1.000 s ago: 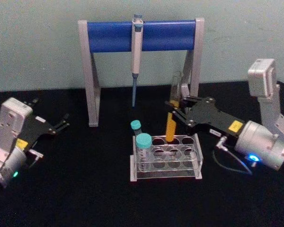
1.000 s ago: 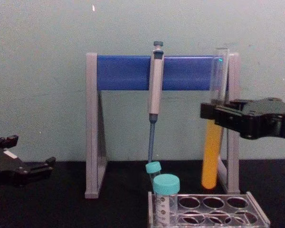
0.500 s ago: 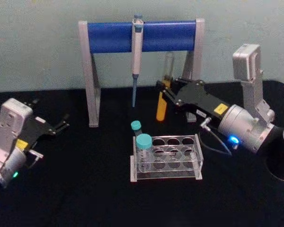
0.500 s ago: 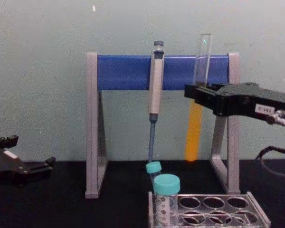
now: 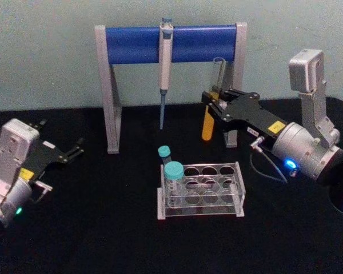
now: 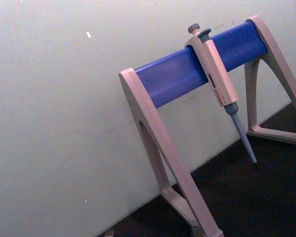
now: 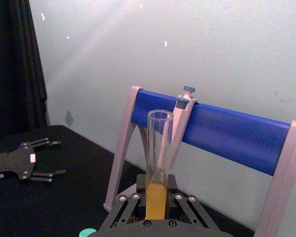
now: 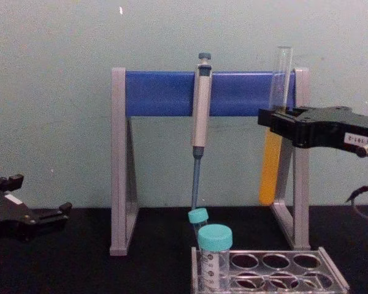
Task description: Pick up the test tube from the test tube rack, shake it, then place it back into the test tube rack.
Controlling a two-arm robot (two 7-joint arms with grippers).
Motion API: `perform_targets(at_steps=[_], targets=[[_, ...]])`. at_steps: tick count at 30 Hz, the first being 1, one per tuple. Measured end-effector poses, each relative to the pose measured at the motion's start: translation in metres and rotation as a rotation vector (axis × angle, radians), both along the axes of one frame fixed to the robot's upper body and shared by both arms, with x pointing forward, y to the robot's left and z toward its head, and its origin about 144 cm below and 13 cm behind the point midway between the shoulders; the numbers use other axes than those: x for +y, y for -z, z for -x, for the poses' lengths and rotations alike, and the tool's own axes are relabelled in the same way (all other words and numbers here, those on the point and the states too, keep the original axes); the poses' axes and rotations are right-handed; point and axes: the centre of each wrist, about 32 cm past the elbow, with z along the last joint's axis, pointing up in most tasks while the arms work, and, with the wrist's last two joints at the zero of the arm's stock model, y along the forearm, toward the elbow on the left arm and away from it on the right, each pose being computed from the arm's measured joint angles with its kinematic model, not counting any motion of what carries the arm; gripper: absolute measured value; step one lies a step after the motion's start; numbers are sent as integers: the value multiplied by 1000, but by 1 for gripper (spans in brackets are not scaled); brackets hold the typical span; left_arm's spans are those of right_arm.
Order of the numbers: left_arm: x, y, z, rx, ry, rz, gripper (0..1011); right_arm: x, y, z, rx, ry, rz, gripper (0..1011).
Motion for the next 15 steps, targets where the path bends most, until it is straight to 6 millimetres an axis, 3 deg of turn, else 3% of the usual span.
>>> perform_targets(at_steps=[15], targets=[[0,0,0,0,0,0,1001,-20,-1,15,22,43,40,229]])
